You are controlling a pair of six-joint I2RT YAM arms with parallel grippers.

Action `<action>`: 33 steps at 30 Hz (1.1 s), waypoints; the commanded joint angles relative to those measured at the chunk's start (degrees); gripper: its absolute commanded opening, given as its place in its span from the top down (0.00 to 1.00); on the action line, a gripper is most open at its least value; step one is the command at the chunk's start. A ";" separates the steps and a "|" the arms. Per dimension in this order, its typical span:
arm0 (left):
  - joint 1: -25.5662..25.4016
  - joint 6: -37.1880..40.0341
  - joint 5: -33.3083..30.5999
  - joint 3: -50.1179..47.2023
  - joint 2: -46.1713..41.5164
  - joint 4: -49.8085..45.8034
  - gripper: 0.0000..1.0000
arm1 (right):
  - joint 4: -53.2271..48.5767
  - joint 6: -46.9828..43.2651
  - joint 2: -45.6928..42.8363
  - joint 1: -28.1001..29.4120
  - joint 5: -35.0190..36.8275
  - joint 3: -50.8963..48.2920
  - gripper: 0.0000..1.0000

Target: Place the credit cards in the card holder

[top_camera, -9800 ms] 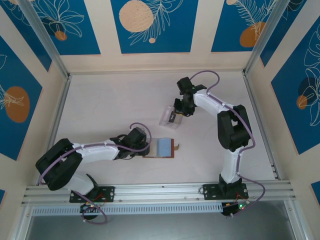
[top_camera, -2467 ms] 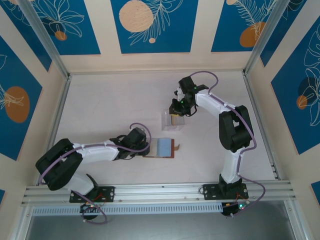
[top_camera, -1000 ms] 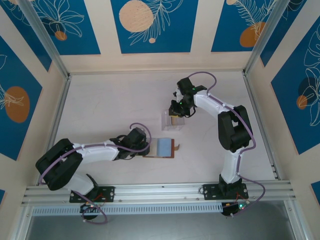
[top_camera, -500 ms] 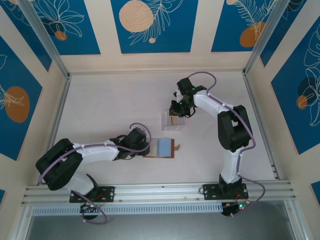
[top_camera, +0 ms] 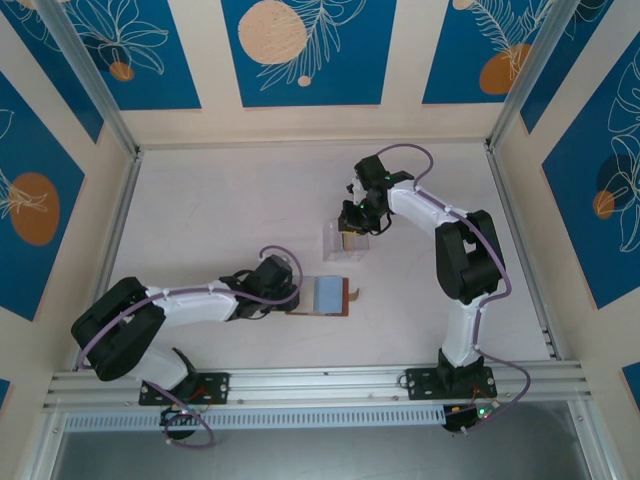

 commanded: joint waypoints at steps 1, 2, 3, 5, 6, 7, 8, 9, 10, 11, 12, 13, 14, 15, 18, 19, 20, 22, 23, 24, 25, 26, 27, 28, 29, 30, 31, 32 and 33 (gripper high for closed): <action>-0.51 -0.59 0.98 -2.34 3.29 -1.22 0.65 | -0.20 -0.31 -0.58 -0.13 -2.76 -0.83 0.84; -0.51 -0.60 0.98 -2.34 3.29 -1.25 0.65 | -0.20 -0.27 -0.64 -0.13 -2.88 -0.86 0.84; -0.53 -0.59 0.90 -2.36 3.34 -1.27 0.65 | 0.03 -0.24 -0.79 -0.21 -3.34 -0.94 0.84; -0.51 -0.59 0.98 -2.34 3.33 -1.26 0.65 | 0.24 -0.18 -0.80 -0.31 -3.68 -1.14 0.84; -0.51 -0.59 0.98 -2.34 3.38 -1.16 0.65 | 0.24 -0.18 -0.80 -0.37 -3.62 -1.19 0.84; -0.51 -0.64 0.94 -2.38 3.37 -1.19 0.65 | 0.24 -0.25 -0.65 -0.39 -3.47 -1.14 0.84; -0.52 -0.64 0.95 -2.37 3.38 -1.15 0.65 | 0.11 -0.26 -0.53 -0.39 -3.26 -1.10 0.84; -0.51 -0.68 0.98 -2.41 3.38 -1.13 0.65 | -0.01 -0.34 -0.39 -0.37 -2.90 -0.99 0.84; -0.55 -0.68 0.93 -2.42 3.38 -1.20 0.65 | 0.00 -0.35 -0.39 -0.39 -2.73 -1.05 0.84; -0.51 -0.68 0.98 -2.47 3.33 -1.15 0.65 | -0.02 -0.44 -0.32 -0.39 -2.59 -1.12 0.84; -0.51 -0.60 0.93 -2.42 3.32 -1.19 0.65 | -0.05 -0.44 -0.29 -0.39 -2.24 -1.19 0.84; -0.55 -0.55 0.93 -2.43 3.29 -1.27 0.65 | -0.18 -0.44 -0.22 -0.44 -2.08 -1.19 0.84; -0.55 -0.59 0.97 -2.47 3.29 -1.30 0.65 | -0.20 -0.44 -0.20 -0.48 -2.03 -1.23 0.84; -0.57 -0.59 0.98 -2.36 3.31 -1.30 0.65 | -0.12 -0.42 -0.27 -0.48 -2.10 -1.43 0.84; -0.51 -0.68 0.97 -2.38 3.38 -1.18 0.65 | 0.00 -0.53 -0.48 -0.57 -2.11 -1.77 0.85; -0.57 -0.68 0.98 -2.34 3.38 -1.19 0.65 | -0.02 -0.53 -0.51 -0.63 -2.14 -1.91 0.86; -0.51 -0.68 0.94 -2.25 3.38 -1.29 0.65 | 0.05 -0.53 -0.61 -0.74 -2.34 -1.98 0.87; -0.57 -0.64 1.06 -2.25 3.33 -1.23 0.65 | 0.28 -0.53 -1.04 -1.01 -2.80 -2.44 0.87; -0.51 -0.68 1.04 -2.25 3.44 -1.22 0.65 | 0.33 -0.53 -1.21 -1.16 -2.84 -2.60 0.88; -0.54 -0.68 1.05 -2.29 3.43 -1.28 0.65 | 0.33 -0.61 -1.42 -1.32 -2.84 -2.76 0.89; -0.52 -0.68 1.06 -2.17 3.54 -1.23 0.65 | 0.37 -0.65 -1.62 -1.43 -2.80 -2.98 0.91; -0.51 -0.68 1.06 -2.16 3.50 -1.28 0.65 | 0.33 -0.70 -1.81 -1.52 -2.80 -3.14 0.92; -0.55 -0.68 1.06 -2.16 3.55 -1.29 0.65 | 0.17 -0.84 -2.08 -1.69 -2.71 -3.36 0.94; -0.51 -0.71 1.06 -2.16 3.54 -1.26 0.65 | 0.03 -0.88 -2.34 -1.86 -2.67 -3.43 0.95; -0.51 -0.77 1.05 -2.16 3.54 -1.28 0.65 | -0.24 -1.03 -2.62 -1.97 -2.54 -3.47 0.97; -0.53 -0.77 0.99 -2.16 3.63 -1.26 0.65 | -0.43 -1.12 -3.01 -2.10 -2.41 -3.52 0.98; -0.53 -0.77 0.98 -2.16 3.64 -1.28 0.65 | -0.59 -1.27 -3.53 -2.19 -2.28 -3.70 1.00; -0.51 -0.77 0.93 -2.16 3.56 -1.28 0.65 | -0.71 -1.38 -4.04 -2.30 -2.07 -3.85 1.00; -0.55 -0.83 0.88 -2.16 3.64 -1.33 0.65 | -1.11 -1.56 -4.49 -2.39 -1.77 -3.83 1.00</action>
